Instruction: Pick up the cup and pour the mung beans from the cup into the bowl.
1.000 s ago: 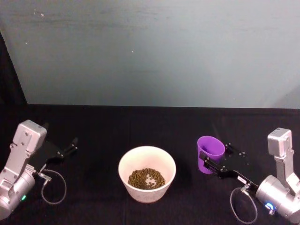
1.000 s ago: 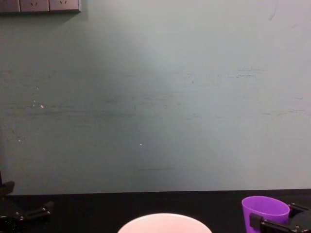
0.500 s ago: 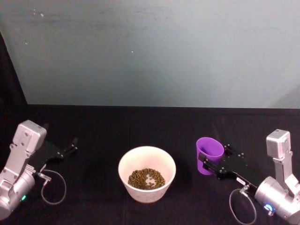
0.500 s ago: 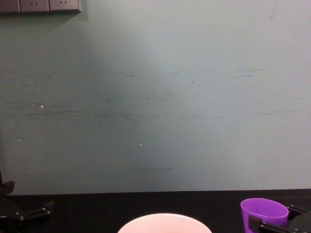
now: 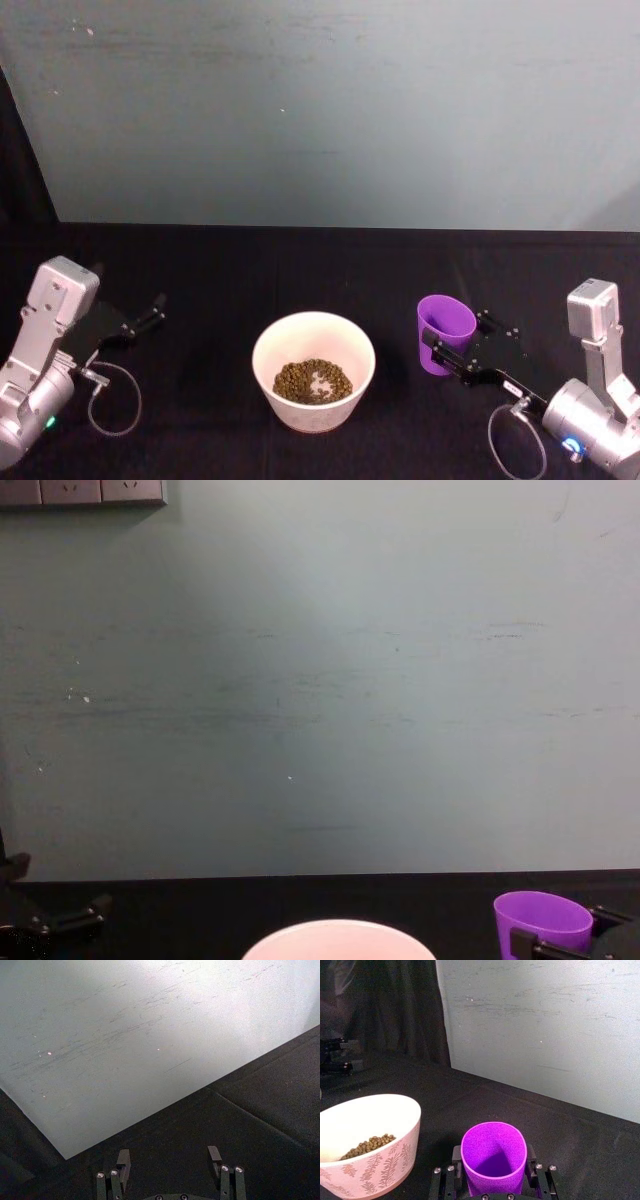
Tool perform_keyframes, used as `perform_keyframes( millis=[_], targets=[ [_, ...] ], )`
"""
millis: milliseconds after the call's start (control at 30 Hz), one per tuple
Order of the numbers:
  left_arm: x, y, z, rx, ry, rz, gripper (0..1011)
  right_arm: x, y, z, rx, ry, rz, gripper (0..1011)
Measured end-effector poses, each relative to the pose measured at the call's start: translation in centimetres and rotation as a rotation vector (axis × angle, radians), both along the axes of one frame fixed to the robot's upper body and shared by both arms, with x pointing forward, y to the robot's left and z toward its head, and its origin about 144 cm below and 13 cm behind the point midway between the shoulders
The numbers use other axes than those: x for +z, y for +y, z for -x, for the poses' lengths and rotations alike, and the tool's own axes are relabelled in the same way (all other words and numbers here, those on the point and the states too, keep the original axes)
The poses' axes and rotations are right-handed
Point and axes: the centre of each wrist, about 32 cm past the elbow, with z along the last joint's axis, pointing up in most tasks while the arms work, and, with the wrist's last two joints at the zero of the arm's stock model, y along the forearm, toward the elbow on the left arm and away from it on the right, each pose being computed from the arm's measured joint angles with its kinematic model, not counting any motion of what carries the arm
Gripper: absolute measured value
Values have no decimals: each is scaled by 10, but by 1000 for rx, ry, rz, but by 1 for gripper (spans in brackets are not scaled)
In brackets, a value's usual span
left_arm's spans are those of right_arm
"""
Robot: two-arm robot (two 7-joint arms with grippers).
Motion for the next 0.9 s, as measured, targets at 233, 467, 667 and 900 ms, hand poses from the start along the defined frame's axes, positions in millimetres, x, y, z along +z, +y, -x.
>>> perform_keyframes(
  millis=[233,467,667,900],
  targets=[
    [0,0,0,0,0,0,1003,0,0,0,-1,0,0,723],
    [0,0,0,0,0,0,1003,0,0,0,-1,1,1,723],
    [0,0,0,0,0,0,1004,0,0,0,-1,1,1,723],
    [0,0,0,0,0,0,1003,0,0,0,-1,2,1,723]
  ],
)
